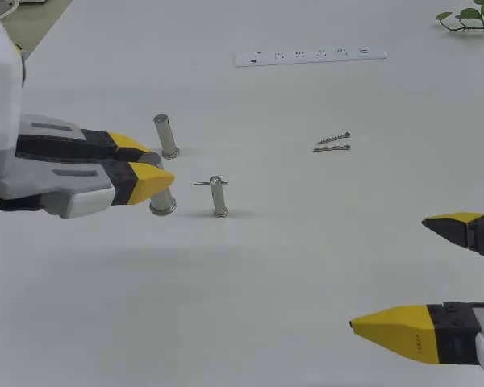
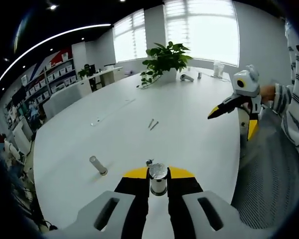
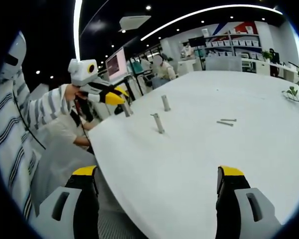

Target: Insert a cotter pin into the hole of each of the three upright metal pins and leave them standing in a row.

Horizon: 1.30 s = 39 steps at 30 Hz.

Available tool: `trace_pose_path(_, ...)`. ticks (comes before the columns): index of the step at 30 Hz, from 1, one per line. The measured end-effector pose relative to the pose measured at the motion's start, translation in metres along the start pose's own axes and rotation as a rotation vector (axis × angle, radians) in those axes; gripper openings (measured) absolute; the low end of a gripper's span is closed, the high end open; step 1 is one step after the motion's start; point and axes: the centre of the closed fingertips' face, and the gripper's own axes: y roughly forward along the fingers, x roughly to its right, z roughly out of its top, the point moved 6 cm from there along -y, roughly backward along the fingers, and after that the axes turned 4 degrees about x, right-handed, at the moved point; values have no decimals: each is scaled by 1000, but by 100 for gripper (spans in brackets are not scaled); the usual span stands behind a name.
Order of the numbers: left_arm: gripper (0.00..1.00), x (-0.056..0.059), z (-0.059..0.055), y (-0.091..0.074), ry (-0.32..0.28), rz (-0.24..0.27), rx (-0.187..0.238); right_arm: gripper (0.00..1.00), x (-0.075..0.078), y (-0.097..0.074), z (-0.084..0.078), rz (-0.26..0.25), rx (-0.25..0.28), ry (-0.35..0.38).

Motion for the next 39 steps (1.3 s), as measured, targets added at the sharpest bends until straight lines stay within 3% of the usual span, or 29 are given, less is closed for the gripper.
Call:
trace_pose_path(4,11,11,0,14,-5,-36,9,100,1,0,-1,-3,-14,18)
trace_pose_path(12,11,32,1,47,47,-118,16,100,3,-2,-3,-7,-21,33)
trace_pose_path(17,11,46,1,69,113,-206,20,100,4,-3,-7,-11,-35,29)
trace_pose_path(24,11,60,-1,85,174,-333,32,100,7,-6,-10,-22,-38,41)
trace_pose_path(27,11,64,-3,90,169,-366,32,100,9,-7,-11,-28,-37,49)
trace_pose_path(39,11,70,-10,110,258,-463,-17,100,12,-4,-18,-33,-48,77)
